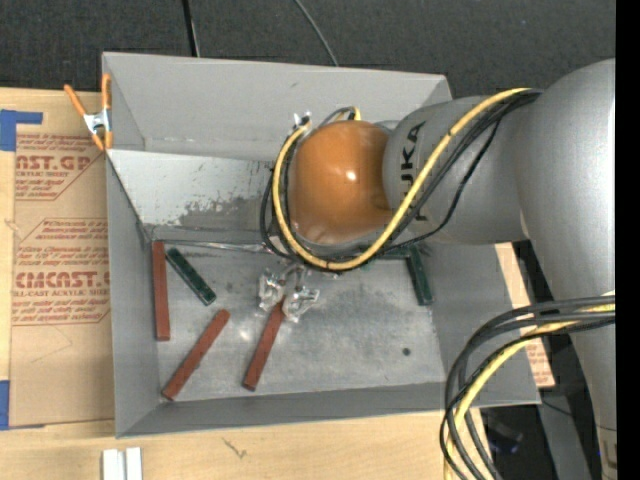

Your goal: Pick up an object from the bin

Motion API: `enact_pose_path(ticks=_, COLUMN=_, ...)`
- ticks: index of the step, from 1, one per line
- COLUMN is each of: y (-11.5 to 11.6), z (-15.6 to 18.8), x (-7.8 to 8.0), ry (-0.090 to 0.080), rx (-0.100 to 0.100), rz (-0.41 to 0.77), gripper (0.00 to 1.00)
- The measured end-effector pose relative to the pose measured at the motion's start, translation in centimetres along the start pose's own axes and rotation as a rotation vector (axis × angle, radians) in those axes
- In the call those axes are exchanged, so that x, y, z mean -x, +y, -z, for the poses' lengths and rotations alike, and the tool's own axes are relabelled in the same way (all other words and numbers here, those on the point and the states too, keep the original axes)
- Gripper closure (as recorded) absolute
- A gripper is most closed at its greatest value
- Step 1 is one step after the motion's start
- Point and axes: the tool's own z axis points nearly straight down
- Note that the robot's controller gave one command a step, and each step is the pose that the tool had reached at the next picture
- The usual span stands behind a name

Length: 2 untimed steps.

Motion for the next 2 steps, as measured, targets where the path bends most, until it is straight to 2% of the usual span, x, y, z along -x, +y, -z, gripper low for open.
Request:
enact_pose_path(ticks=1, y=0.0, z=0.0, x=0.0, ry=-0.002, rx=0.0, rz=-0.001, gripper=1.0)
enact_pose_path(ticks=2, y=1.5, z=15.5, x=-0.5, ry=-0.01, rx=0.001, rz=0.045, gripper=1.0)
